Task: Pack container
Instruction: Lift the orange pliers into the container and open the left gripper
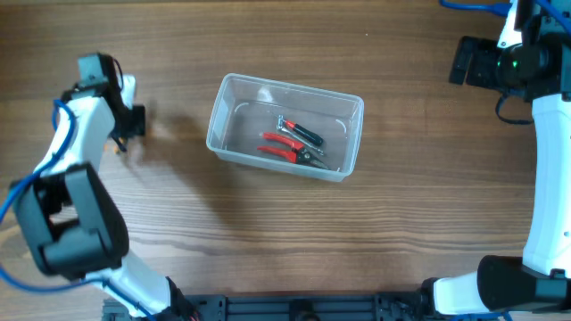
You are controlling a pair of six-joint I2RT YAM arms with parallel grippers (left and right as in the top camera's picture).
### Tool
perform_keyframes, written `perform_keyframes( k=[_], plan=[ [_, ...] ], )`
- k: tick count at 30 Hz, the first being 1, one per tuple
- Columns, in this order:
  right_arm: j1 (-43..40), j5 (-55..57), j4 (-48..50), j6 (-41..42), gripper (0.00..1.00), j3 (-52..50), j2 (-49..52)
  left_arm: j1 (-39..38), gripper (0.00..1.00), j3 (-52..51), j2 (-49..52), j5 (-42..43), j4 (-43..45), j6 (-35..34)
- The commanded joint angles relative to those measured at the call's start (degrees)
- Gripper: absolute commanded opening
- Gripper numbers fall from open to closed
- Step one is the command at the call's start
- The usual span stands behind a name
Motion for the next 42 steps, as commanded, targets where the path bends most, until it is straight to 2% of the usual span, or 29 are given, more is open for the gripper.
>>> perform_keyframes(
  k=[1, 5, 11, 19, 33, 38, 42],
  plan=[
    [-0.02, 0.81, 0.17, -0.63, 1.0, 0.17, 0.15, -2.75, 0.04, 6.23, -10.4, -1.92, 1.05, 7.98],
    [-0.02, 0.83, 0.17, -0.63, 1.0, 0.17, 0.15, -10.54, 0.04, 6.97, -17.86, 5.29, 2.08, 20.57],
    [-0.02, 0.83, 0.17, -0.63, 1.0, 0.17, 0.15, -24.85, 0.04, 6.97, -19.82, 13.94, -0.55, 33.68],
    [-0.02, 0.83, 0.17, -0.63, 1.0, 0.17, 0.15, -40.5, 0.04, 6.97, -16.98, 15.58, -4.68, 38.07],
    [-0.02, 0.81, 0.17, -0.66, 1.0, 0.17, 0.13, -42.34, 0.04, 6.97, 5.51, 15.63, -6.95, 38.12],
    [-0.02, 0.83, 0.17, -0.63, 1.0, 0.17, 0.15, -42.34, 0.19, 6.97, 7.74, 15.63, -6.47, 37.88],
    [-0.02, 0.81, 0.17, -0.61, 1.0, 0.17, 0.15, -42.34, 0.47, 7.06, 5.84, 14.34, -5.4, 37.42]
  ],
)
